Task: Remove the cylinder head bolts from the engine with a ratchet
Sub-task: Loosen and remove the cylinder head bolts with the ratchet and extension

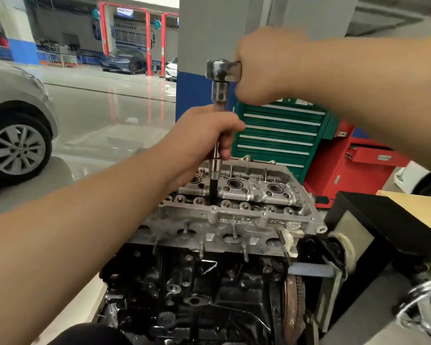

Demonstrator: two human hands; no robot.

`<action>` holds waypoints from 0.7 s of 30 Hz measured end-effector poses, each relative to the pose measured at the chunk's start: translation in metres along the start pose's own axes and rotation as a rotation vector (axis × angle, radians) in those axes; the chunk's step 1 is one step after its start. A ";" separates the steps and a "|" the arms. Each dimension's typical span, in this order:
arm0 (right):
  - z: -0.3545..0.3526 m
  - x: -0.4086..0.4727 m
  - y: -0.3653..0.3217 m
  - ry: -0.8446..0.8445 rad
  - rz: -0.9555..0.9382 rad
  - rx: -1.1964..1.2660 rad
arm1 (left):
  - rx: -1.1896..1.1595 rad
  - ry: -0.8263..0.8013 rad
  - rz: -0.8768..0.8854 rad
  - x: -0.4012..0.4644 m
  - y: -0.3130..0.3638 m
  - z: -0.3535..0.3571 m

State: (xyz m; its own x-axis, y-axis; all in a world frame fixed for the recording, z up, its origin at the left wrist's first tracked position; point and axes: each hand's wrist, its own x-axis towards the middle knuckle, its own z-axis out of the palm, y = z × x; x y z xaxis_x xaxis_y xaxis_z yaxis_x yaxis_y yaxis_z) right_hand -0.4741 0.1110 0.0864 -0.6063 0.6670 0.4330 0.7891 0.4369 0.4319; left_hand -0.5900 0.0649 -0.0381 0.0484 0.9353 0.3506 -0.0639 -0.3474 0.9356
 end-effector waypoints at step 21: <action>-0.013 -0.045 0.020 -0.069 0.057 0.106 | 0.035 0.237 0.123 0.000 -0.020 0.030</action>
State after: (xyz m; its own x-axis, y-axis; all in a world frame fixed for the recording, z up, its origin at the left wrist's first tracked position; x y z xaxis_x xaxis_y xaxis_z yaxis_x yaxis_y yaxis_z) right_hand -0.4320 0.0819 0.0853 -0.5550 0.7307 0.3976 0.8302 0.4562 0.3204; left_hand -0.5591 0.0698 -0.0551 -0.1929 0.8740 0.4460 -0.0202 -0.4580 0.8887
